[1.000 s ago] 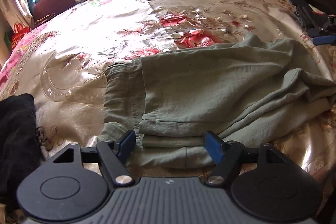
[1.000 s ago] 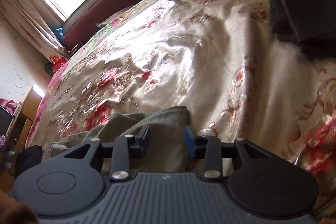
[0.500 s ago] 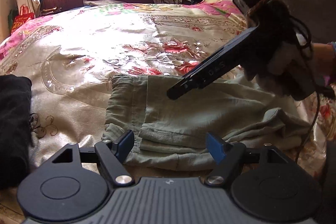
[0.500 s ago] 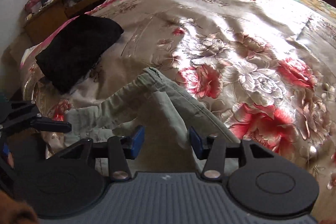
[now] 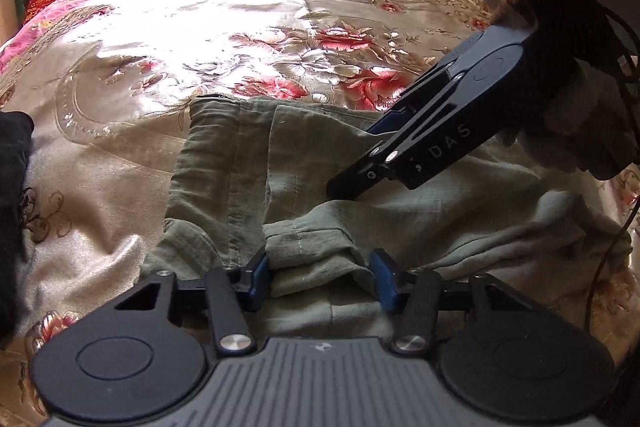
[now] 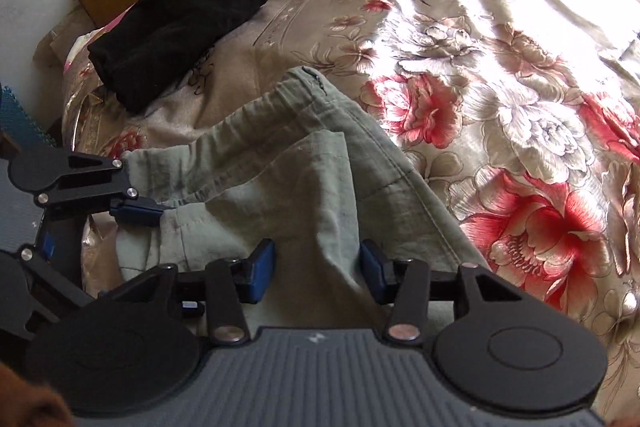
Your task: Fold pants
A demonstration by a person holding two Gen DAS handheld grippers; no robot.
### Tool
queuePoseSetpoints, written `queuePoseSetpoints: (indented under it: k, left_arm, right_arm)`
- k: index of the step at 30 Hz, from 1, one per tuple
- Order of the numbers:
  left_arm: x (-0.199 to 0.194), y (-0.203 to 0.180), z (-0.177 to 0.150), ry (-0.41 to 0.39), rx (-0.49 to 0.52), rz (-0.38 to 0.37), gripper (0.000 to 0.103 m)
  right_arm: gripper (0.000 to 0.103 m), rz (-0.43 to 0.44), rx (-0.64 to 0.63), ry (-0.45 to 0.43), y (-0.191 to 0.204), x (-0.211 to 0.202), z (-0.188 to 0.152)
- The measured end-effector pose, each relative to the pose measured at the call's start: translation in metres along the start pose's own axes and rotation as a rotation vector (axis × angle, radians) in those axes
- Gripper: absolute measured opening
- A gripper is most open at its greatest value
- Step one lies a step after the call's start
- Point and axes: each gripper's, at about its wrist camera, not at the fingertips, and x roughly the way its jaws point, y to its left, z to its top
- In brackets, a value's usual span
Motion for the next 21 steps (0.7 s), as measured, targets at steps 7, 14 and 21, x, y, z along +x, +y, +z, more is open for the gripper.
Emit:
queuePoseSetpoints:
  k: [7,14,21]
  left_arm:
    - [-0.015,0.005,0.006,-0.048,-0.039,-0.055,0.027]
    - [-0.059,0.022,0.007,-0.152,-0.072,-0.027,0.026]
    - [-0.034,0.052,0.001,-0.046,-0.122,0.019,0.032]
  right_arm:
    - [0.005,-0.031,0.053,-0.027,0.014,-0.015,0.006]
    - [0.004,0.003,0.020,-0.168,0.040,-0.051,0.033]
    - [0.006,0.029,-0.004,-0.136,0.041,-0.011,0.064]
